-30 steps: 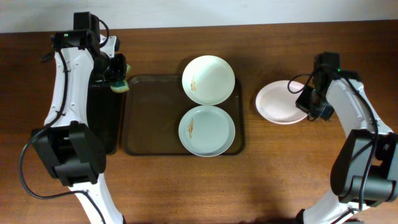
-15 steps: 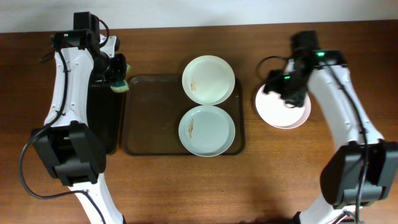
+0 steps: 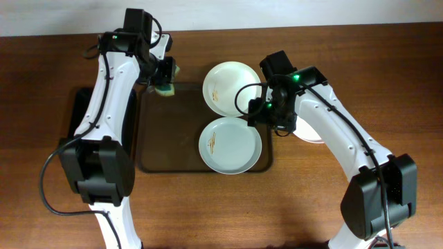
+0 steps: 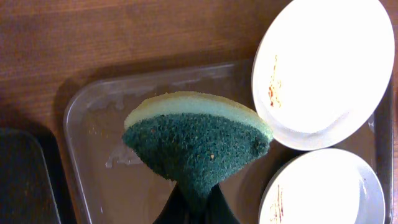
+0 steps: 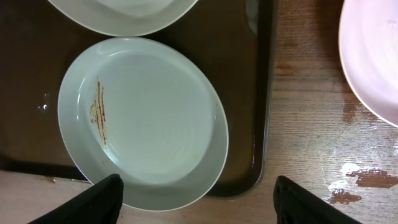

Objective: Clean dirty plates on tray and stack at the side
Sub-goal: 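Move right gripper to the pale blue plate and grip its rim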

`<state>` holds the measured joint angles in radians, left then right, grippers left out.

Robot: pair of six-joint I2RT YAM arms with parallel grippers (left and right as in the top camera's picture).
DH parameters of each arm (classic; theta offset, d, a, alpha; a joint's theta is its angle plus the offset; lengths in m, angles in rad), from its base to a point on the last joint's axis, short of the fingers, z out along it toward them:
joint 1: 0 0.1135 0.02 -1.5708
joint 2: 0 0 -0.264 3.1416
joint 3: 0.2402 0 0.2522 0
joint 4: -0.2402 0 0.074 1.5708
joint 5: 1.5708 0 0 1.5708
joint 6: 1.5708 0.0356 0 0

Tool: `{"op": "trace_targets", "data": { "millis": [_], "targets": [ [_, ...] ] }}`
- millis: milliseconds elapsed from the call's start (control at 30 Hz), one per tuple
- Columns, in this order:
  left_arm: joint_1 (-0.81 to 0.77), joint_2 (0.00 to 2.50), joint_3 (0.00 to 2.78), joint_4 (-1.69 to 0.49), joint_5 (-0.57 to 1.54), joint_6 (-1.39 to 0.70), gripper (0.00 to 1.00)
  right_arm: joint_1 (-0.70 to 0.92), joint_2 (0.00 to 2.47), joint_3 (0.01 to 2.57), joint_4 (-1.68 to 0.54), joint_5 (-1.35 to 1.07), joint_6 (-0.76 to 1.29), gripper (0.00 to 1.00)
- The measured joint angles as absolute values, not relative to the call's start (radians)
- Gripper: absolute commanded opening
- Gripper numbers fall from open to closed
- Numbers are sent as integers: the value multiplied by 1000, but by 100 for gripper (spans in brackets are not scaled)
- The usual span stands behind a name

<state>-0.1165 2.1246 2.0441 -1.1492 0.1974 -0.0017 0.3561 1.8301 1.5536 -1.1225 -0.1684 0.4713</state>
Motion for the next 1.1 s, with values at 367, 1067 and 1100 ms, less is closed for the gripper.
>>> {"op": "trace_targets", "data": {
  "millis": [367,1067,1100],
  "targets": [
    [-111,2125,2044,-1287,183,-2,1,404,1853,1530,-1102,-140,498,74],
    [-111,2125,1978,-1258,178,57,1,405,1856,1198,-769,-110,404,17],
    [-111,2125,1978,-1254,176,60,1,405,1856,1188,-766,-116,403,11]
  ]
}}
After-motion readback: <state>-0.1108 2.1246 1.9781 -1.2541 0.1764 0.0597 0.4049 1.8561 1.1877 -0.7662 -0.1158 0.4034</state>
